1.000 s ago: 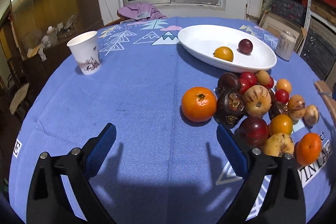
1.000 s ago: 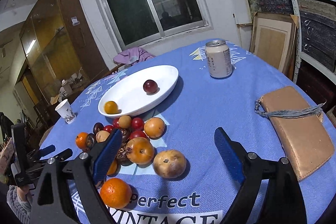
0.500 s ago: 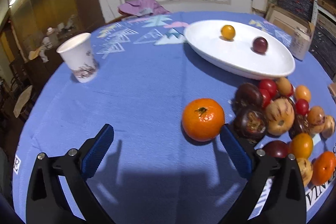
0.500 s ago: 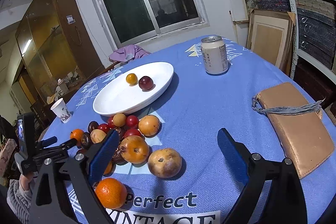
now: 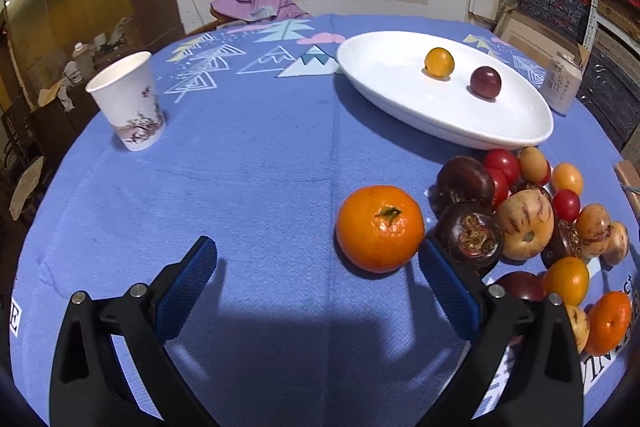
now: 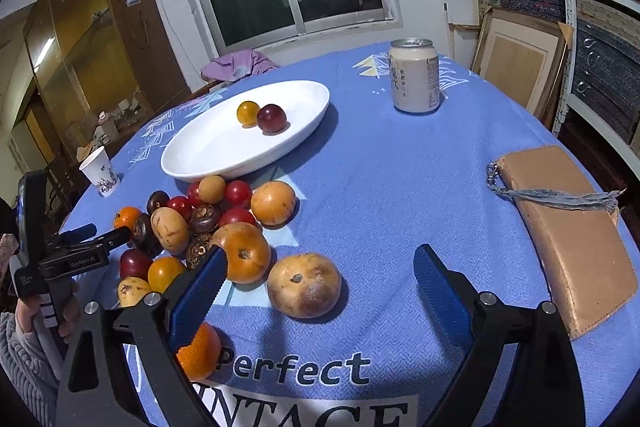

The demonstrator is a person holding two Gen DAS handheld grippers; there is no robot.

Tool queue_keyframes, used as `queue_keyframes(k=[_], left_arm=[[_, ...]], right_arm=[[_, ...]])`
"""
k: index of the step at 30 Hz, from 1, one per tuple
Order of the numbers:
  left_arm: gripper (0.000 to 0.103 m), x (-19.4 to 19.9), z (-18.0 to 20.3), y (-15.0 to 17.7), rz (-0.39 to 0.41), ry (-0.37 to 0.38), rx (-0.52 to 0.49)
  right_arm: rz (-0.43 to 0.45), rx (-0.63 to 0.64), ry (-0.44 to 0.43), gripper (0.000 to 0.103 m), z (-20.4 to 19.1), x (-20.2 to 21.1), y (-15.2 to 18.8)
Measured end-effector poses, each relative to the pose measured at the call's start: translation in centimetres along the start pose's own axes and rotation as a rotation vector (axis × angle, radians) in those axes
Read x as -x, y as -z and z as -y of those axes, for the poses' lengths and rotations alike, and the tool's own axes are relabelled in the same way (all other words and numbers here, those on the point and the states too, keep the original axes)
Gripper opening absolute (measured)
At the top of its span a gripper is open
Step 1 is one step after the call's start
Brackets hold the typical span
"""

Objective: Organize fruits
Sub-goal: 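Withdraw both open tools from the plate back toward the fruit pile, then grasp the large orange with left tool while right tool grasps a brown round fruit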

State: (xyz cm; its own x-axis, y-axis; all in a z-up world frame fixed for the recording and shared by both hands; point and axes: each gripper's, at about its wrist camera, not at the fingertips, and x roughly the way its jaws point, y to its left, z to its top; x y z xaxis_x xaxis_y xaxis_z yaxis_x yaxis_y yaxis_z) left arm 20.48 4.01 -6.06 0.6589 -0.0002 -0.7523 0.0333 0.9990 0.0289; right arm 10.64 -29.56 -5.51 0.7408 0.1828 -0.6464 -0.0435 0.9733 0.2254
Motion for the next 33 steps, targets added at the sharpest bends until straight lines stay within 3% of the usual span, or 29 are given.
queue_keyframes(k=[9, 11, 15, 27, 29, 33], left_arm=[[0.099, -2.3, -0.4, -0.4, -0.093, 0.052, 0.050], [0.099, -2.3, -0.4, -0.4, -0.092, 0.044, 0.043], [0.099, -2.4, -0.5, -0.4, -0.095, 0.046, 0.045], [0.098, -2.0, -0.2, -0.7, -0.060, 0.029, 0.023], [0.080, -1.2, 0.2, -0.8, -0.017, 0.025, -0.004], [0.059, -0.9, 1.3, -0.6, -0.013, 0.055, -0.064]], right_arm=[[-0.065, 0.029, 0.000, 0.085, -0.3, -1.2, 0.5], [-0.073, 0.036, 0.013, 0.083, -0.4, -1.3, 0.6], [-0.099, 0.057, 0.037, 0.065, -0.5, -1.8, 0.8], [-0.147, 0.128, 0.056, 0.053, -1.6, -2.5, 1.1], [-0.152, 0.134, 0.051, 0.047, -1.7, -2.6, 1.1], [-0.152, 0.145, 0.053, 0.046, -1.9, -2.5, 1.2]])
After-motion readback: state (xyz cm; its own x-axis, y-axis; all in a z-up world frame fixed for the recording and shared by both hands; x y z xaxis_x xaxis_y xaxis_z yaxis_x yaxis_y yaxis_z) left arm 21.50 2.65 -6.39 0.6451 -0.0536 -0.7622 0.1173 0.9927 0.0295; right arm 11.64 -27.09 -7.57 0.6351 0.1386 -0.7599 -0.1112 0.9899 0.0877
